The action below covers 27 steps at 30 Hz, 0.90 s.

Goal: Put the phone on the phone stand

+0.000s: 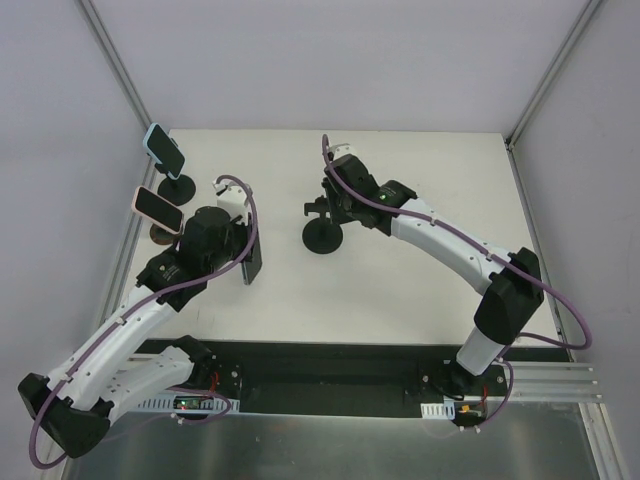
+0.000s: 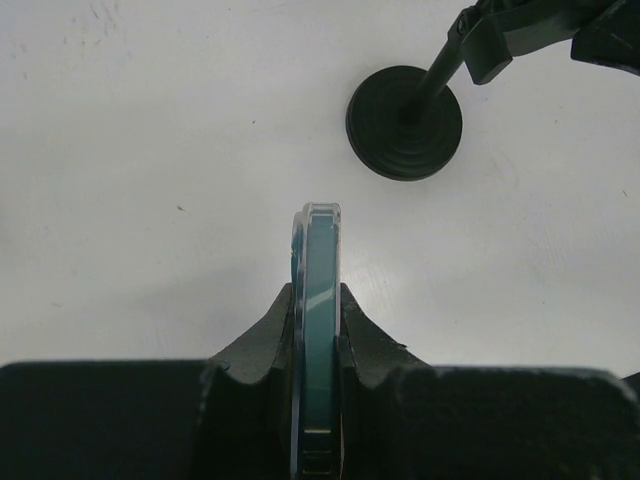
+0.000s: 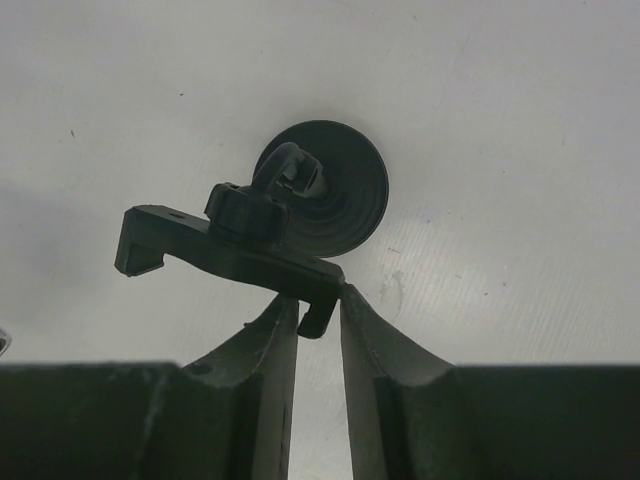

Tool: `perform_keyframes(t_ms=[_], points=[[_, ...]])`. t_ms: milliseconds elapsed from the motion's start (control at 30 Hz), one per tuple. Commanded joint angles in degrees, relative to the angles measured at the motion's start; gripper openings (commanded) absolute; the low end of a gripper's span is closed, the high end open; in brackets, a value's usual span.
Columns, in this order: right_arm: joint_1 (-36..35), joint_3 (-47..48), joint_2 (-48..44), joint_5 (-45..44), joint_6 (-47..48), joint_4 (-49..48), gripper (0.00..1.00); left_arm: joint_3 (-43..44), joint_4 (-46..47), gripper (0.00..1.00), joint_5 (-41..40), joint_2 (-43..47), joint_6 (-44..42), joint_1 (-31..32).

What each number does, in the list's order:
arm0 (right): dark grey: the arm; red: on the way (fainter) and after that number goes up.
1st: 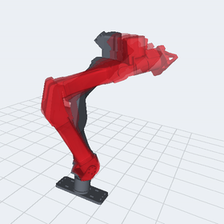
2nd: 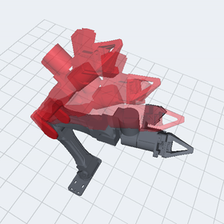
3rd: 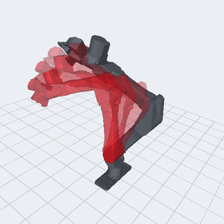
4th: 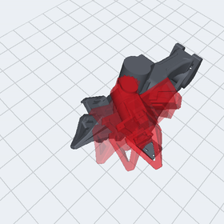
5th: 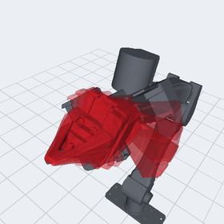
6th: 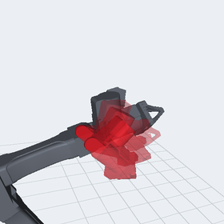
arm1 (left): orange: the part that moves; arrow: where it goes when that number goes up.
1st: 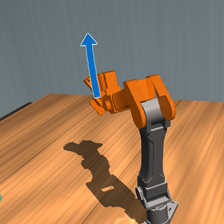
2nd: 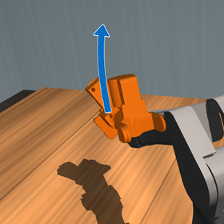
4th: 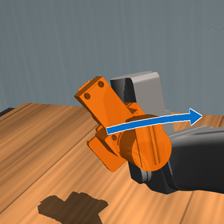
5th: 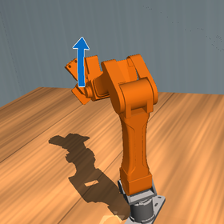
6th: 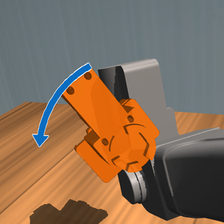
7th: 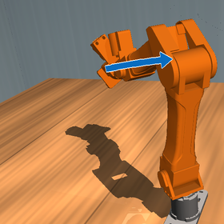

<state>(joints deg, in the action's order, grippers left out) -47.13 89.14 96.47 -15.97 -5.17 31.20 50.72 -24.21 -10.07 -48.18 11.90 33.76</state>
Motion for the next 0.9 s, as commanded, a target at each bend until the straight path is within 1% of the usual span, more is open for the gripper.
perform_keyframes(t_ms=[0, 67, 100, 133, 167, 233, 267, 367, 400, 433, 467, 500, 533, 567, 600, 633, 667, 733, 800, 833, 867], points=[[-0.2, 2.5, 0.1, -2.5, 2.4, 0.7, 0.23, 0.2, 4.9, 0.00, 1.5, 0.2, -0.7, -1.0], [-0.2, 2.5, 0.3, -2.7, 3.6, 0.6, 0.18, 0.0, 5.1, 0.00, 2.4, 0.5, -0.3, -1.0], [-0.2, 2.6, 0.3, -2.8, 4.1, 0.7, 0.09, -0.3, 5.3, 0.00, 3.0, 0.7, 0.0, -1.0], [-0.2, 2.6, 0.3, -2.8, 4.5, 0.7, 0.04, -0.2, 5.5, 0.00, 3.9, 0.8, 0.1, -1.0], [0.0, 2.6, -0.1, -2.8, 4.8, 1.1, 0.01, 0.0, 5.7, 0.00, 6.2, 0.7, 0.7, -1.0], [0.1, 1.7, -1.2, -0.4, 8.6, 0.9, 0.01, 1.3, 6.1, 0.00, 10.0, 0.2, 0.8, -0.9], [0.1, 0.9, -2.7, 0.1, 9.7, 0.6, 0.01, 2.2, 6.4, 0.00, 15.9, -0.7, 0.8, -0.9], [1.5, -2.1, -6.4, 6.1, 14.5, -0.1, 0.01, 6.5, 6.6, 0.00, 25.5, -3.5, 0.8, -0.9], [1.9, -2.8, -7.3, 8.6, 15.4, 0.0, 0.01, 8.6, 7.5, 0.00, 31.8, -4.1, 1.0, -0.8], [2.7, -4.7, -8.5, 10.1, 17.5, -0.1, 0.01, 9.3, 8.6, 0.00, 35.3, -4.5, 1.3, -0.7], [3.1, -5.6, -10.7, 11.6, 18.3, -0.1, 0.01, 9.6, 10.3, 0.00, 38.2, -4.7, 1.9, -0.6], [3.9, -6.9, -11.9, 15.3, 19.0, -0.1, 0.00, 9.2, 12.5, 0.00, 43.1, -4.5, 2.4, -0.4], [5.7, -9.1, -13.2, 18.7, 20.1, -0.3, 0.01, 8.6, 18.4, 0.00, 44.8, -4.1, 3.0, -0.1], [6.9, -10.6, -15.7, 22.1, 20.9, -1.2, 0.01, 7.7, 21.7, 0.00, 46.1, -3.4, 3.9, 0.7], [7.8, -12.0, -16.9, 28.7, 21.9, -2.2, 0.01, 5.6, 25.9, 0.00, 47.4, -3.1, 4.3, 1.0], [8.9, -13.4, -18.0, 31.2, 22.8, -2.6, 0.01, 4.7, 32.8, 0.00, 48.9, -3.1, 4.4, 1.6], [9.1, -15.3, -19.4, 32.9, 25.1, -2.9, 0.01, 4.0, 36.4, 0.00, 49.3, -3.8, 4.6, 3.0], [9.3, -16.2, -20.0, 35.1, 26.3, -2.1, 0.01, 3.2, 43.5, 0.00, 51.4, -5.4, 4.3, 4.5], [9.7, -17.0, -20.0, 36.3, 27.1, -1.3, 0.01, 5.6, 45.3, 0.00, 53.4, -9.5, 2.2, 6.8], [10.2, -17.4, -20.2, 37.0, 27.2, -1.3, 0.01, 6.5, 45.9, 0.00, 56.8, -11.2, 0.0, 7.5], [10.6, -17.9, -20.3, 37.8, 27.4, -1.8, 0.01, 7.3, 47.0, 0.00, 58.5, -14.5, -1.3, 8.2]])
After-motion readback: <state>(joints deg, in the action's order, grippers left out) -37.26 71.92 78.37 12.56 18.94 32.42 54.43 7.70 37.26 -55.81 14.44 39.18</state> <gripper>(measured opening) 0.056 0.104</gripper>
